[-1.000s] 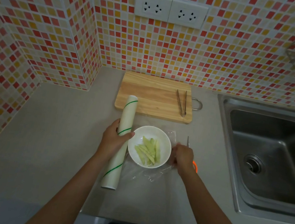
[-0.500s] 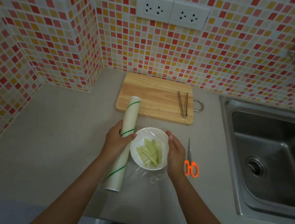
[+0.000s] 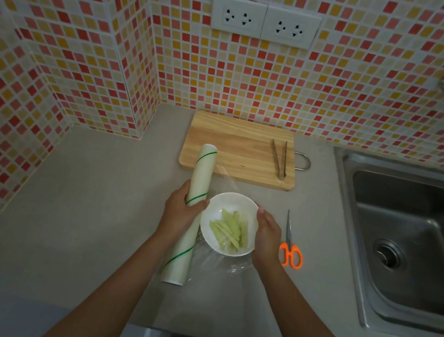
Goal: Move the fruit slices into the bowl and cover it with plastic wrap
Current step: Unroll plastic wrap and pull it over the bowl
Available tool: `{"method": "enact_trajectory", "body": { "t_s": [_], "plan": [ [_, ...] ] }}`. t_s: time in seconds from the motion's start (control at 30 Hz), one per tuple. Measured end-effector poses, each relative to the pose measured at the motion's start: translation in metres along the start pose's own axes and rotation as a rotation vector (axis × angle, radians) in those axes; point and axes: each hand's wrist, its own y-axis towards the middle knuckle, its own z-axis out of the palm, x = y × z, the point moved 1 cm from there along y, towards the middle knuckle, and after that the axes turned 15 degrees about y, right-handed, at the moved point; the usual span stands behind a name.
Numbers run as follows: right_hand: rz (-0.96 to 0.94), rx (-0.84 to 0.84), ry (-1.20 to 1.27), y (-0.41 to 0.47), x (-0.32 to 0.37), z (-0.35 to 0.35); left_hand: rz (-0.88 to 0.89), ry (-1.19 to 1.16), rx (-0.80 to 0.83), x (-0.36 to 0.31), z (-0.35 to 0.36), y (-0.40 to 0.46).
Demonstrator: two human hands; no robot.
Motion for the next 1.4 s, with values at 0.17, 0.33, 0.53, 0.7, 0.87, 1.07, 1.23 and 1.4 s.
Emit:
{"method": "enact_trajectory", "body": {
  "t_s": [0.17, 0.33, 0.53, 0.7, 0.87, 1.07, 1.23, 1.4],
  "plan": [
    [-0.065, -0.082, -0.061, 0.002, 0.001, 0.003, -0.013, -0.013, 0.005, 0.003, 0.001, 0.001],
    [-0.027, -0.011, -0.008, 0.000, 0.001, 0.003, -0.012, -0.026, 0.004, 0.005, 0.002, 0.001],
    [-0.034, 0.029, -0.040, -0.003, 0.003, 0.000, -0.042, -0.073, 0.006, 0.007, 0.000, 0.001],
    [-0.028, 0.055, -0.071, -0.001, 0.004, -0.001, -0.150, -0.104, 0.016, 0.018, -0.006, 0.004],
    [-0.022, 0.046, -0.096, -0.001, 0.005, 0.000, -0.163, -0.117, 0.050, 0.024, -0.014, 0.008],
    [-0.034, 0.048, -0.087, -0.003, 0.007, 0.000, -0.181, -0.206, 0.102, 0.026, -0.018, 0.007],
    [-0.039, 0.045, -0.089, -0.002, 0.006, 0.000, -0.243, -0.180, 0.060, 0.029, -0.020, 0.006],
    [-0.050, 0.049, -0.092, -0.003, 0.006, -0.001, -0.182, -0.163, 0.045, 0.034, -0.024, 0.007]
  ]
}}
